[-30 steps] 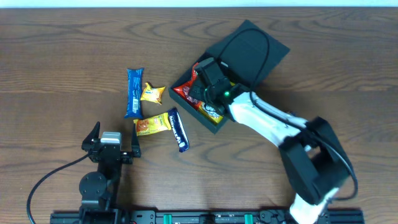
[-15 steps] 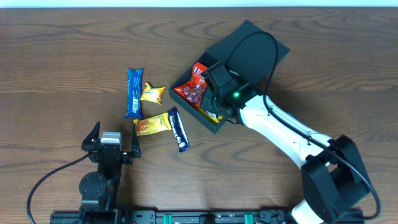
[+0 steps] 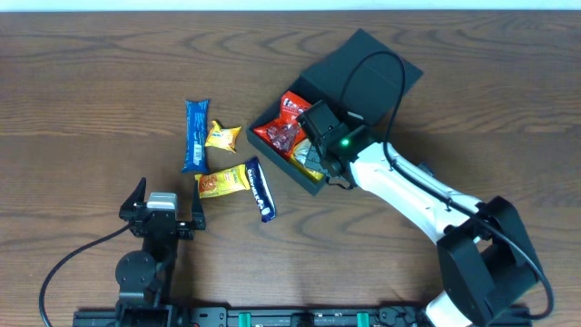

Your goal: Pack container

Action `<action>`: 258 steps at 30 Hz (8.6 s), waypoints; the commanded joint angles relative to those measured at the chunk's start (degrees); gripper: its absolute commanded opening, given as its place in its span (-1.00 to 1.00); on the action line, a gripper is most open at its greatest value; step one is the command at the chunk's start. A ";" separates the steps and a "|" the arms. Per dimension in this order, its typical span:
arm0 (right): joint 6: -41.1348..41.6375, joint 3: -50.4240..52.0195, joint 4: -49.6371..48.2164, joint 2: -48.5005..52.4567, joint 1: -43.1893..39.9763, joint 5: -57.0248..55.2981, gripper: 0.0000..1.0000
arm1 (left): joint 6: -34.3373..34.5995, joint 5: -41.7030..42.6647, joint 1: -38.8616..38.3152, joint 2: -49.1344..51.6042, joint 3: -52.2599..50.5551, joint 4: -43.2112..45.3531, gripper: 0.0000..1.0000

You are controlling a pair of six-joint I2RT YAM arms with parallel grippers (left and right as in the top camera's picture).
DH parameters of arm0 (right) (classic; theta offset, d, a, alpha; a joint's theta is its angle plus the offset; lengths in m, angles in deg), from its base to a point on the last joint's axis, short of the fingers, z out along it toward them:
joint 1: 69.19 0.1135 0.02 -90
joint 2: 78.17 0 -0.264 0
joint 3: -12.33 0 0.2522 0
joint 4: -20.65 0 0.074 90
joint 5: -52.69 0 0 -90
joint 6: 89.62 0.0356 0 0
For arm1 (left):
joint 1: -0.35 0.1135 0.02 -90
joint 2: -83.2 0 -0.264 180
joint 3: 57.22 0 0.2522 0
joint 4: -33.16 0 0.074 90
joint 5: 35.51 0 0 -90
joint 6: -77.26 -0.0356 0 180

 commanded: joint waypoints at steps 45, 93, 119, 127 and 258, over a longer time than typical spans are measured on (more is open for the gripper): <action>-30.51 1.66 -24.92 8.50 -12.83 -13.35 -0.97 | 0.26 -1.07 0.17 -0.37 -0.96 -2.80 0.91; -36.41 1.97 7.72 -16.81 -4.44 1.42 -0.98 | 0.24 -1.07 0.17 -0.37 -0.96 -2.80 0.91; -29.68 3.30 6.08 -19.87 18.45 4.66 -0.98 | 0.24 -1.07 0.17 -0.37 -0.96 -2.80 0.91; -25.75 3.30 -1.38 -19.85 21.70 4.42 -0.72 | 0.24 -1.07 0.17 -0.37 -0.96 -2.80 0.91; -39.17 -10.21 -11.19 10.36 12.92 17.00 -0.38 | 0.26 -1.07 0.17 -0.37 -0.96 -2.80 0.91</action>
